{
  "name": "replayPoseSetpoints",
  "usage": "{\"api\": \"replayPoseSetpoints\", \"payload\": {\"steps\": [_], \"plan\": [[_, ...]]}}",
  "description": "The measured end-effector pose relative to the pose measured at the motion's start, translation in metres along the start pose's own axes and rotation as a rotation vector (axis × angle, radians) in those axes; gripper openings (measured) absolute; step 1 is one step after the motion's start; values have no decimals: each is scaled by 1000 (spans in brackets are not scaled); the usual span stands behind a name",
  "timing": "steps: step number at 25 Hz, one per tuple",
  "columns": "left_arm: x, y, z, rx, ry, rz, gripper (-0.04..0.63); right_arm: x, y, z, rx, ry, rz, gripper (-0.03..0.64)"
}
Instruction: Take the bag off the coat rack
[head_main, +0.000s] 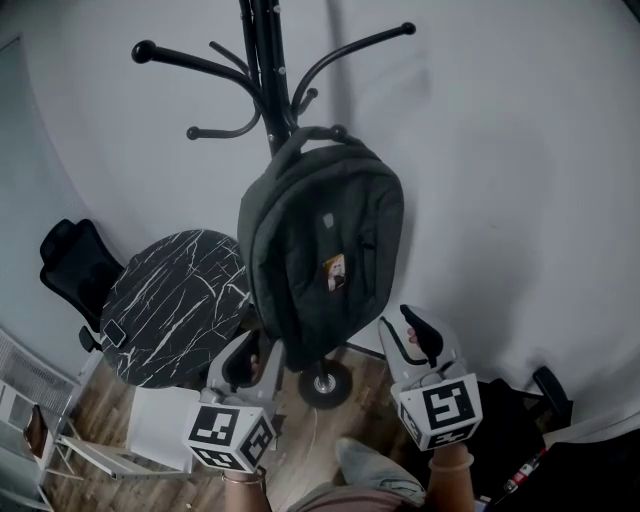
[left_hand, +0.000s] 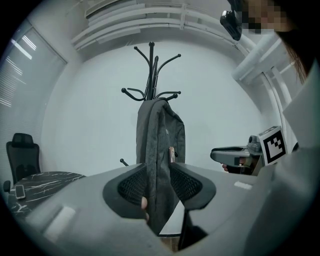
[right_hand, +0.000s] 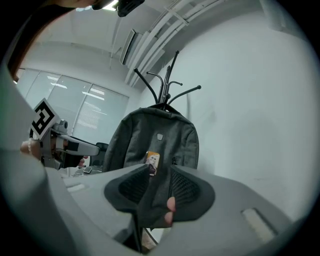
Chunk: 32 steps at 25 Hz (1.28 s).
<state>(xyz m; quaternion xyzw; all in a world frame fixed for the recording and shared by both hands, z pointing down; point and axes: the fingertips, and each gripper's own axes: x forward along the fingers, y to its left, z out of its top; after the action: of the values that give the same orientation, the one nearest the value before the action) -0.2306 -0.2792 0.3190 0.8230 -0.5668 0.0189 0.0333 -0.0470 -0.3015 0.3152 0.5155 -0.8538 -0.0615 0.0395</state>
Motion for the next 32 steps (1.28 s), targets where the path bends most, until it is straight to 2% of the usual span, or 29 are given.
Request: {"api": "replayPoseSetpoints", "payload": {"steps": [10, 32], "plan": [[25, 14, -7, -6, 36, 44, 187, 35, -24, -16, -4, 36, 15, 144], [58, 30, -33, -38, 106, 114, 198, 97, -70, -62, 46, 97, 46, 192]]}}
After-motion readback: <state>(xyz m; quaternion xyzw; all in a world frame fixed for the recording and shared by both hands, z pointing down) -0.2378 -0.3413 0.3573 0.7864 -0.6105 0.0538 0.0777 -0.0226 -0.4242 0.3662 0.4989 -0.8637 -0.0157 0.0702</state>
